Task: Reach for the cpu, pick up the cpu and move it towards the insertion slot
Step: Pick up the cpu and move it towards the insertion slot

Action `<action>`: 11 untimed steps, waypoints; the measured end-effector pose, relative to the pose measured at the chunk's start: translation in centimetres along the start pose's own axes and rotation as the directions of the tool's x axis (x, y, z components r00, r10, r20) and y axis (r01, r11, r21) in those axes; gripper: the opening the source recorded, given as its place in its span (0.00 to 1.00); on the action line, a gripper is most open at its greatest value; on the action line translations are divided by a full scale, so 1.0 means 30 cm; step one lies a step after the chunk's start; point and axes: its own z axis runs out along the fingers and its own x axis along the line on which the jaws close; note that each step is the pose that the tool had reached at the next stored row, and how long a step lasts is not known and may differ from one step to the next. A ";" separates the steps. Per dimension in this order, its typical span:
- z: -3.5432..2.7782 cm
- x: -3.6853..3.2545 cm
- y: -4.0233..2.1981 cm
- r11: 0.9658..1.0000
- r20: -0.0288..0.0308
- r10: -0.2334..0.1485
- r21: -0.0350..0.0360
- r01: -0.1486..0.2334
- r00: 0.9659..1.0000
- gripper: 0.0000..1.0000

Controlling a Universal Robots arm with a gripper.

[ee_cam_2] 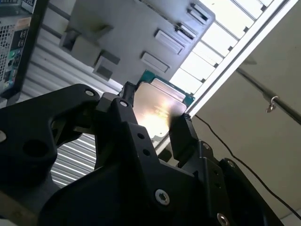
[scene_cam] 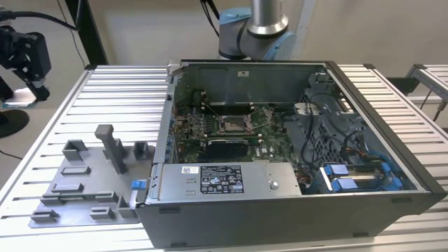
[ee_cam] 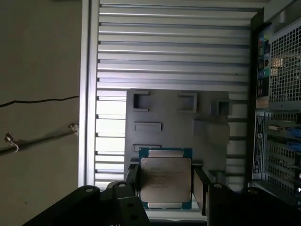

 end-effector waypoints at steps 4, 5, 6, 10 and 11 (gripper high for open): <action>0.001 -0.060 0.000 1.000 -0.002 -0.001 0.000 0.001 1.000 0.00; 0.001 -0.076 -0.001 1.000 -0.002 -0.002 0.000 0.002 1.000 0.00; 0.001 -0.091 -0.001 1.000 -0.002 -0.002 0.000 0.002 1.000 0.00; 0.002 -0.151 -0.001 1.000 -0.002 -0.004 0.000 0.004 1.000 0.00; 0.002 -0.167 -0.002 1.000 -0.002 -0.004 0.000 0.004 1.000 0.00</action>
